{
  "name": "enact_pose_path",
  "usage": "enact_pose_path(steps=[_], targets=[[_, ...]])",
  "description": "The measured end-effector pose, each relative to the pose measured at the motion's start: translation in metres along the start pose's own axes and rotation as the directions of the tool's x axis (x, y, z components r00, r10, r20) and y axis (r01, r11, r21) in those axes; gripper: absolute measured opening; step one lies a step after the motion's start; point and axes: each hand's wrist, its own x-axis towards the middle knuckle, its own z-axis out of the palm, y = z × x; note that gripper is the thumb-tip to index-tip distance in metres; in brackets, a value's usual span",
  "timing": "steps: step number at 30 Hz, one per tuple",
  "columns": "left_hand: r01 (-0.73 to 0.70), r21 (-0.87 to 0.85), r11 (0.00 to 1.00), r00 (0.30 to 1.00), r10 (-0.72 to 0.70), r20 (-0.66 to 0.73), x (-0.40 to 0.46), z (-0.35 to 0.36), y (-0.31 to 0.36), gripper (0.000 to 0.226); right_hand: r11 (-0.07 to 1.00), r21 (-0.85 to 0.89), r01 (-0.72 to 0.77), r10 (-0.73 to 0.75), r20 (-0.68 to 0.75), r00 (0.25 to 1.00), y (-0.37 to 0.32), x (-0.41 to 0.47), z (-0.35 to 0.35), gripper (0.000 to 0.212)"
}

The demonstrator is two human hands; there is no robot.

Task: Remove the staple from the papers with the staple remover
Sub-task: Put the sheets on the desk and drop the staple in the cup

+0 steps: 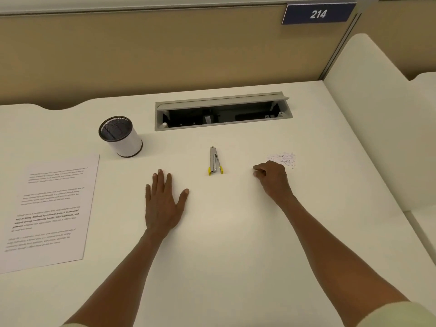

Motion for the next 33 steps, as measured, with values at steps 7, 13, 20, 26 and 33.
enact_pose_path(steps=[7,13,20,26,33], targets=[[0.003,-0.005,1.0,1.0,-0.003,-0.009,-0.001,-0.001,0.001,0.08,0.996,-0.074,0.053,-0.044,0.115,0.992,-0.005,0.009,-0.009,0.016],[0.0,-0.002,1.0,1.0,0.0,-0.005,-0.001,-0.001,0.001,0.08,0.976,-0.213,0.044,0.014,0.262,0.965,-0.015,0.024,-0.01,0.021],[-0.001,0.003,1.0,1.0,0.001,-0.011,0.0,0.0,0.0,0.08,0.925,-0.327,0.194,-0.093,0.301,0.949,-0.008,0.03,-0.008,0.019],[0.0,0.0,1.0,1.0,0.0,-0.017,0.0,0.0,0.0,0.079,0.918,-0.287,0.275,-0.177,0.326,0.929,-0.004,0.027,-0.015,0.027],[0.0,-0.002,1.0,1.0,0.0,-0.027,0.0,0.001,-0.001,0.079,0.918,-0.299,0.261,-0.15,0.346,0.926,-0.003,0.029,-0.016,0.019]])
